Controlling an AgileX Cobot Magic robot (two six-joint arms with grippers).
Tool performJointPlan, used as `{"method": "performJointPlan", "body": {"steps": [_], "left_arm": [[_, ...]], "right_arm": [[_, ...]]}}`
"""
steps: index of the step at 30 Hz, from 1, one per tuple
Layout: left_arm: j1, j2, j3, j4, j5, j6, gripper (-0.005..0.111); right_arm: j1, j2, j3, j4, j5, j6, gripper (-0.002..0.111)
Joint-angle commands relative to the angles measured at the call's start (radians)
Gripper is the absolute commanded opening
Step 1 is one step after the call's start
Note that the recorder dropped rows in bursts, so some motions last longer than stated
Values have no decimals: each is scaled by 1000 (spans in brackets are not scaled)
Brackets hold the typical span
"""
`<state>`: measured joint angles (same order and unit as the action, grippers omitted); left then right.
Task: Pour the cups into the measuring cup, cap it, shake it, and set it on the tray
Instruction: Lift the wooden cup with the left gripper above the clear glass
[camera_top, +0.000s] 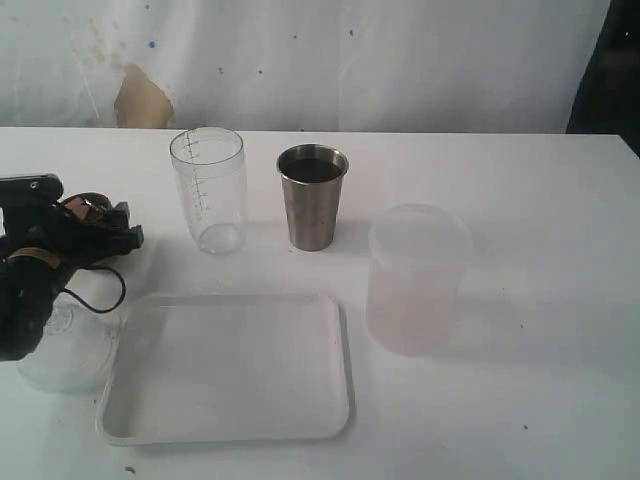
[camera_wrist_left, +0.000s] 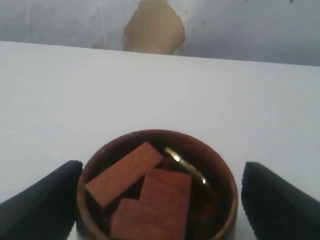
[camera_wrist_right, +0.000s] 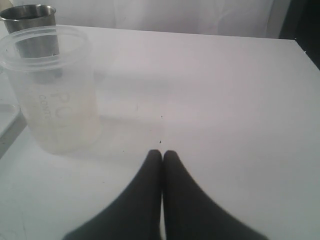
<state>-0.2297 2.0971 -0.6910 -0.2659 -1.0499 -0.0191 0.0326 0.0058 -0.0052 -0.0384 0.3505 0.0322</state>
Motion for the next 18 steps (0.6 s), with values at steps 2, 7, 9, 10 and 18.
{"method": "performJointPlan", "body": {"steps": [2,7,9,10,18], "left_arm": [[1,-21,-2,-14,151,19,81],[1,-14,-69,-40,267,28,81],[1,-14,-84,-41,276,28,81],[1,-14,-87,-41,274,28,81],[1,-14,-92,-41,276,47,72]], "right_arm": [[-2,-6,5,-2,-1,4,0],[-2,-6,5,-2,-1,4,0],[-2,-6,5,-2,-1,4,0],[-2,-6,5,-2,-1,4,0],[-2,-6,5,-2,-1,4,0]]}}
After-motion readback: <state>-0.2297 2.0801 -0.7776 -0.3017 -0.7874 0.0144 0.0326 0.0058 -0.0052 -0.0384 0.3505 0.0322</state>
